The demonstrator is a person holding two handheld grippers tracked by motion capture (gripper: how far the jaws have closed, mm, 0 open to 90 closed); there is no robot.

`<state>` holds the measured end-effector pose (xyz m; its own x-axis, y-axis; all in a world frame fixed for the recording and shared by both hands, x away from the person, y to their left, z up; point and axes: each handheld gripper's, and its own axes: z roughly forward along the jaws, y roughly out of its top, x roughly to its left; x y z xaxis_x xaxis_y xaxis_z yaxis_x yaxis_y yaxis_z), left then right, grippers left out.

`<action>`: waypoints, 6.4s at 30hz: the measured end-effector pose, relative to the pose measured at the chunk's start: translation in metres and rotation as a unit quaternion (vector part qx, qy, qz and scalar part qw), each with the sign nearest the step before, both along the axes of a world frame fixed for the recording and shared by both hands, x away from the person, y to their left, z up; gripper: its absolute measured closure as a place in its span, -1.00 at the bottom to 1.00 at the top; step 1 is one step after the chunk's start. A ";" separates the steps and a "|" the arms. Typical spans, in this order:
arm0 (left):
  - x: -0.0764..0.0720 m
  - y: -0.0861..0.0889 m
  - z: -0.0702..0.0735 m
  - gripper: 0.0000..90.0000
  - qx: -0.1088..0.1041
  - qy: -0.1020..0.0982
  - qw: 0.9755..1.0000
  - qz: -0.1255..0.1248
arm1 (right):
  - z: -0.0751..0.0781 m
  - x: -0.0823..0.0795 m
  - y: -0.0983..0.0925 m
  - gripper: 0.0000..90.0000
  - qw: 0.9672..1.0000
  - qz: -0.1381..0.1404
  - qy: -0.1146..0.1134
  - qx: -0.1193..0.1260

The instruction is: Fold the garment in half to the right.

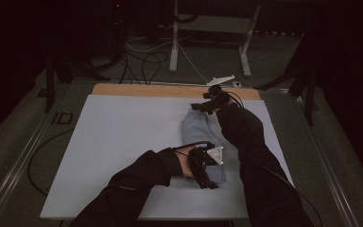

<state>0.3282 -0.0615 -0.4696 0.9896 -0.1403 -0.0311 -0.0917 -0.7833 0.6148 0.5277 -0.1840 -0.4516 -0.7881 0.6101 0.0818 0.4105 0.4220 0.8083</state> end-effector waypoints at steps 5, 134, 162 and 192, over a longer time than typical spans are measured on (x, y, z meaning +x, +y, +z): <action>-0.003 0.003 0.001 -0.82 0.005 -0.010 1.000 -0.003 | 0.001 -0.003 0.004 -0.75 1.000 0.005 -0.001 0.002; -0.068 0.246 -0.042 -0.99 -0.107 -0.008 0.957 0.271 | -0.052 0.001 0.028 1.00 0.992 -0.028 0.042 -0.118; -0.069 0.248 -0.040 -0.99 -0.110 -0.009 0.957 0.269 | -0.051 0.004 0.024 1.00 0.991 -0.040 0.045 -0.119; -0.070 0.248 -0.039 -0.99 -0.106 -0.013 0.958 0.267 | -0.007 -0.136 0.002 1.00 0.995 0.080 -0.013 -0.053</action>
<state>0.2582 0.1870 -0.5081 0.9224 0.3849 -0.0314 0.2686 -0.5810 0.7683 0.3917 -0.1818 -0.4588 -0.8764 0.4816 0.0025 0.3114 0.5628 0.7657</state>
